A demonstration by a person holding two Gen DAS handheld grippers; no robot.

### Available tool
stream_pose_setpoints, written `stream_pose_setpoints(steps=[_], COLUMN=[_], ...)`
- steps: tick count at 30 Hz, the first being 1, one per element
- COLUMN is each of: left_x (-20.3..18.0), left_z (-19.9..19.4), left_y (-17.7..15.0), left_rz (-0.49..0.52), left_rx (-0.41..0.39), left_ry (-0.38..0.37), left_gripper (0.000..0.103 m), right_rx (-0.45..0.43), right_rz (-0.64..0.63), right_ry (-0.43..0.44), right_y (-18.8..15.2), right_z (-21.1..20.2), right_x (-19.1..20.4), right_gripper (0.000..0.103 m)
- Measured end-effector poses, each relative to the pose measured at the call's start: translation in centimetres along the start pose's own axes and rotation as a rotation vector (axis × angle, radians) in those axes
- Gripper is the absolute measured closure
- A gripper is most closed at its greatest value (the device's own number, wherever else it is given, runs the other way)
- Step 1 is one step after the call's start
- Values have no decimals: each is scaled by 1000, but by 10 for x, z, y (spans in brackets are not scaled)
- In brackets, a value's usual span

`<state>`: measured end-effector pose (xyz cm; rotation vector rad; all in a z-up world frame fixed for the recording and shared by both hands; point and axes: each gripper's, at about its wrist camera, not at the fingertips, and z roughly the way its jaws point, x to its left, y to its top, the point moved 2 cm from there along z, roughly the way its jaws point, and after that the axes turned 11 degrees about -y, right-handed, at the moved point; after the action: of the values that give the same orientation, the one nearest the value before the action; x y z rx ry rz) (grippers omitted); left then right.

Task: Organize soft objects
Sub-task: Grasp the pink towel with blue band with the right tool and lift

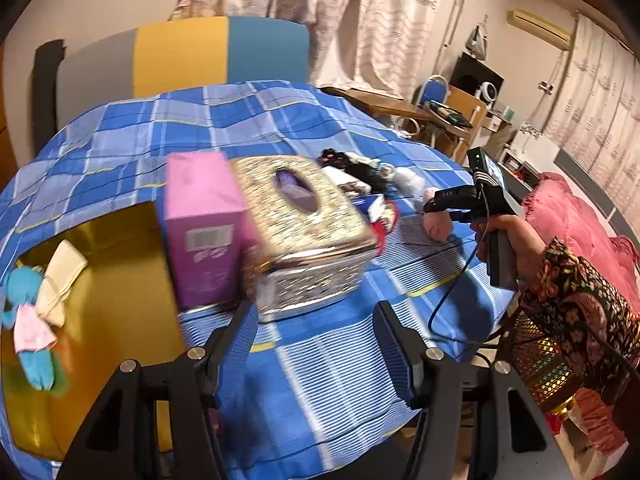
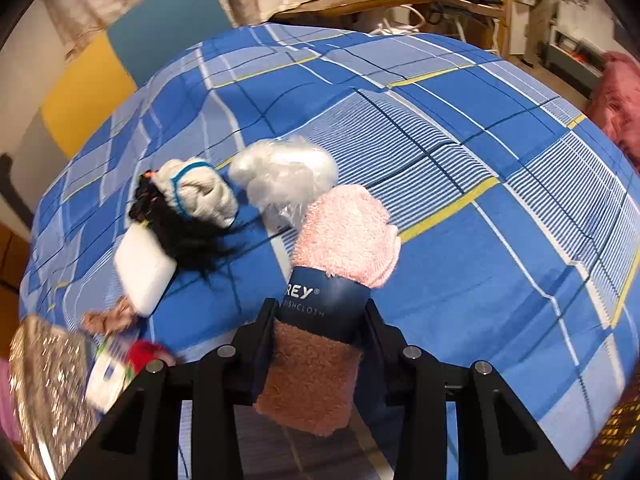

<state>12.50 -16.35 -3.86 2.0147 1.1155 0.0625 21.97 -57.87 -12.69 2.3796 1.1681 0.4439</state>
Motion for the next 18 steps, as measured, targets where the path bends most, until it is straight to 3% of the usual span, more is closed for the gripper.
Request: stream_pose_setpoints(steps=[8,13,18], left_x=[-47,-72,-99], left_z=[33,72,124], left_y=[29,54,71], left_rz=[77,127,178], left_rx=[45,111,174], left_ry=[-57,-14,-7], left_gripper=[43,43,43], right_rx=[-42,34,-4], right_rz=[-58,21,21], right_ry=[115,235,295], right_y=[-22,-27,-22], right_z=[-26,-16,-32], right_x=[-21,-27,-22], right_gripper=[62,62,62])
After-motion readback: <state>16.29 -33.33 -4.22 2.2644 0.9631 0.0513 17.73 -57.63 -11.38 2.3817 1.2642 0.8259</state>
